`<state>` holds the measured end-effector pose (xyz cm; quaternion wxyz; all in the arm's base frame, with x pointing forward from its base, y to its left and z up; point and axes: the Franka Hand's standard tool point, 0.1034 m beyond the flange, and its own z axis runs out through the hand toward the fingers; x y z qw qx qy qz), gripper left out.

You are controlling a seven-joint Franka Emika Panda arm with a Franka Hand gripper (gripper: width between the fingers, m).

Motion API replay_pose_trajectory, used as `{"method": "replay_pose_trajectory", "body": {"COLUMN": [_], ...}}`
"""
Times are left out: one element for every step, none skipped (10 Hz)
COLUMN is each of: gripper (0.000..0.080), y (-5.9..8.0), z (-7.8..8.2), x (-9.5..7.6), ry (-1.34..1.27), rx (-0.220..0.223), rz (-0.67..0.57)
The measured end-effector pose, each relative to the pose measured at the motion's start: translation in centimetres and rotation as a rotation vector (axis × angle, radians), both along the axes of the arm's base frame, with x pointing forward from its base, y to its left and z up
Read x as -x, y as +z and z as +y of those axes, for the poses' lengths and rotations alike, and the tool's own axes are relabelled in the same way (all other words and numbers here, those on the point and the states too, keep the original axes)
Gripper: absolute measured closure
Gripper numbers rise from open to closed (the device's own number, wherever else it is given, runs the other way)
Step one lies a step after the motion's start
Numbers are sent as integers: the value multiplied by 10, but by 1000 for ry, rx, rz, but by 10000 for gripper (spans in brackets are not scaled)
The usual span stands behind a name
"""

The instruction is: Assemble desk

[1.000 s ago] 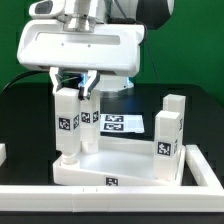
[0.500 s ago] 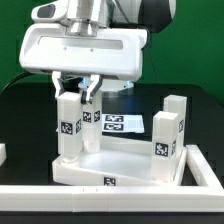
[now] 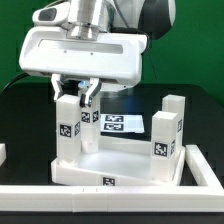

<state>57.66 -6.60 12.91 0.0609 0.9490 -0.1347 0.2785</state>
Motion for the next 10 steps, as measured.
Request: {"method": "replay_pose_trajectory", "body": {"gripper": [511, 353, 353, 226, 166, 166, 154, 154, 150, 150], "y": [0, 0, 0, 0, 0, 0, 0, 0, 0, 0], "z": [0, 0, 0, 0, 0, 0, 0, 0, 0, 0], "x": [0, 0, 0, 0, 0, 0, 0, 0, 0, 0], "ry": [0, 0, 0, 0, 0, 0, 0, 0, 0, 0], "rx": [0, 0, 0, 0, 0, 0, 0, 0, 0, 0], "rz": [0, 1, 1, 1, 1, 1, 1, 1, 1, 1]}}
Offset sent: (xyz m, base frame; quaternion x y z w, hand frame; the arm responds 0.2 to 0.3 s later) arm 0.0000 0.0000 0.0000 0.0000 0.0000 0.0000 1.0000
